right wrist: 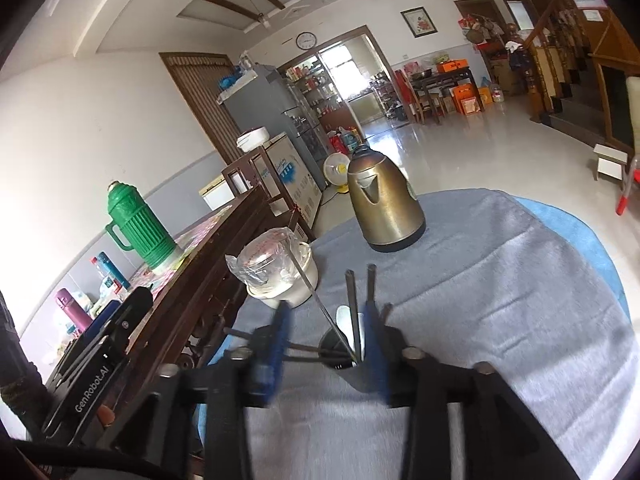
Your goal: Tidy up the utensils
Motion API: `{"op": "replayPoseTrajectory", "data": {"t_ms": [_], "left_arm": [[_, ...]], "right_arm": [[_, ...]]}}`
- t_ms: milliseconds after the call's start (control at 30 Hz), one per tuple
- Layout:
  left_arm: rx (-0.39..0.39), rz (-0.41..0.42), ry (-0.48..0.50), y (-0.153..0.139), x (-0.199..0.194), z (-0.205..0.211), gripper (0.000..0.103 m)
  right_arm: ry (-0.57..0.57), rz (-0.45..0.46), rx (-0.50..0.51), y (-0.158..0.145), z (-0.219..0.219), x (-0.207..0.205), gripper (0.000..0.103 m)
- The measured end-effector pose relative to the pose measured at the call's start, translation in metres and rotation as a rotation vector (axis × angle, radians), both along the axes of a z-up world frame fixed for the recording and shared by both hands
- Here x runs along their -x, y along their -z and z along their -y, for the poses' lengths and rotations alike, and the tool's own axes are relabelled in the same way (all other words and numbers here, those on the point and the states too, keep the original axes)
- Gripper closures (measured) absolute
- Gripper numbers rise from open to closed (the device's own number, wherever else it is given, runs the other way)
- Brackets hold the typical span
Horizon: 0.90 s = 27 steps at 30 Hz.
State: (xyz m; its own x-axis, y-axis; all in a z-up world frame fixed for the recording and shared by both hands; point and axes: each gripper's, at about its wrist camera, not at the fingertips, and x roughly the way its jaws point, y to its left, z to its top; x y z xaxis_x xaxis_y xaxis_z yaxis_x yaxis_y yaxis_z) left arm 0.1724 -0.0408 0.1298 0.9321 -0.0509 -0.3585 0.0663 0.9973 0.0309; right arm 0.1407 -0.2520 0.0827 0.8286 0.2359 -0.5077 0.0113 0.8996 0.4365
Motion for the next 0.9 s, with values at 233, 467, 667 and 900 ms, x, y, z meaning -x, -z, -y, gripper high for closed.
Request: {"op": "replayPoseTrajectory", "data": {"t_ms": [233,467,667,900], "left_arm": [[-0.02,0.003,-0.007,-0.008,0.039,-0.004,0.019],[-0.038,-0.038,-0.006,-0.009,0.079,-0.006,0.012],[-0.05,-0.088,0.007,0.003,0.112,-0.009,0.007],[-0.076,-0.104,-0.023,0.018,0.142,-0.015,0.007]], "right_arm": [[0.018,0.019,0.041,-0.011,0.0,0.042,0.036],[0.04,0.0,0.098,-0.012,-0.004,0.089,0.036],[0.045,-0.035,0.156,0.004,-0.011,0.128,0.036],[0.047,-0.021,0.175,0.012,-0.018,0.172,0.036]]}}
